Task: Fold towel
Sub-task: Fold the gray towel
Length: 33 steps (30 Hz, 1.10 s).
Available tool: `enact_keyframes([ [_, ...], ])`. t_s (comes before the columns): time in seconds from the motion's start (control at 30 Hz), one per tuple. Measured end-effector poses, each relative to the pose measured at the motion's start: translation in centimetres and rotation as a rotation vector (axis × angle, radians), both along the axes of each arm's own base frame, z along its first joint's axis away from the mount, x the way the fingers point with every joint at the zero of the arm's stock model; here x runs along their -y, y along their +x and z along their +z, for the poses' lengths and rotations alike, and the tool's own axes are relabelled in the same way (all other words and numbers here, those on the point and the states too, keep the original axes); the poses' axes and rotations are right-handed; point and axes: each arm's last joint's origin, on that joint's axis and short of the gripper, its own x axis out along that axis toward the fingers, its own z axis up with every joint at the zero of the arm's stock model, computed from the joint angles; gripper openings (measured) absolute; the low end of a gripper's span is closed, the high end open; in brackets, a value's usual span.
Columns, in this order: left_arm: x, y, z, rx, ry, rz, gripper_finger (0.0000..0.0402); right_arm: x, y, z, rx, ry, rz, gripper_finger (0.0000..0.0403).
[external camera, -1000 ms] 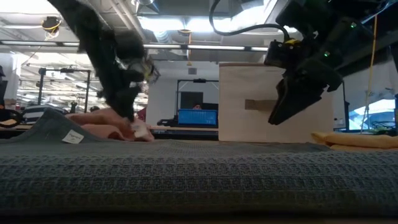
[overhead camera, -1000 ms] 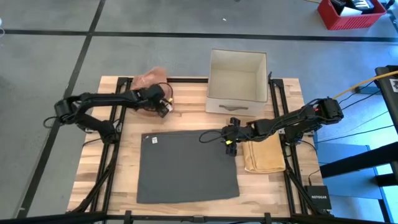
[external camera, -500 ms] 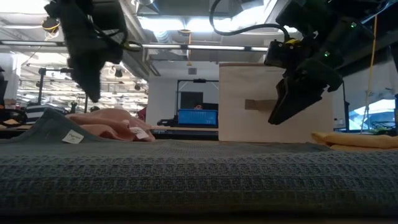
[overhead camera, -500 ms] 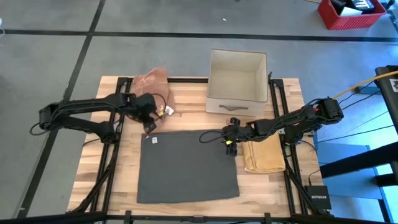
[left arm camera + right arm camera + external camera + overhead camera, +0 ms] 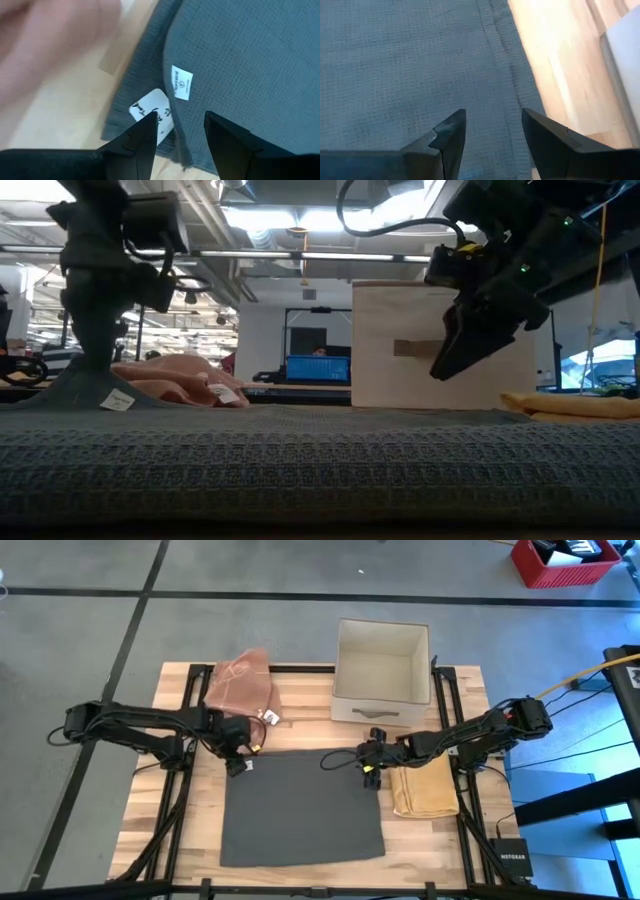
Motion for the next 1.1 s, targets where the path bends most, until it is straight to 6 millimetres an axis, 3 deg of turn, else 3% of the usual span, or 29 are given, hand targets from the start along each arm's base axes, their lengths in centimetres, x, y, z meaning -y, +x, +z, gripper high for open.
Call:
enact_keyframes([
  [0.2, 0.4, -0.1, -0.8, 0.003, -0.001, -0.014, 0.0141, 0.0, 0.0, 0.0, -0.005, -0.011, 0.027, 0.0198],
  [0.33, 0.6, -0.1, -0.8, 0.004, 0.000, -0.030, 0.0094, 0.4, 0.1, -0.2, -0.018, -0.015, 0.034, 0.0198],
  [0.57, 1.0, -0.1, -0.8, 0.006, 0.004, -0.070, 0.0006, 2.2, -2.0, -1.4, -0.262, 0.026, -0.079, 0.0198],
  [0.97, 1.2, -0.1, -0.8, 0.005, 0.010, -0.078, 0.0006, 3.6, -2.4, -2.8, -0.187, 0.210, -0.078, 0.0196],
  [1.1, 1.2, -0.1, -0.8, 0.005, 0.012, -0.077, 0.0006, 3.5, -2.3, -2.8, -0.183, 0.219, -0.077, 0.0172],
])
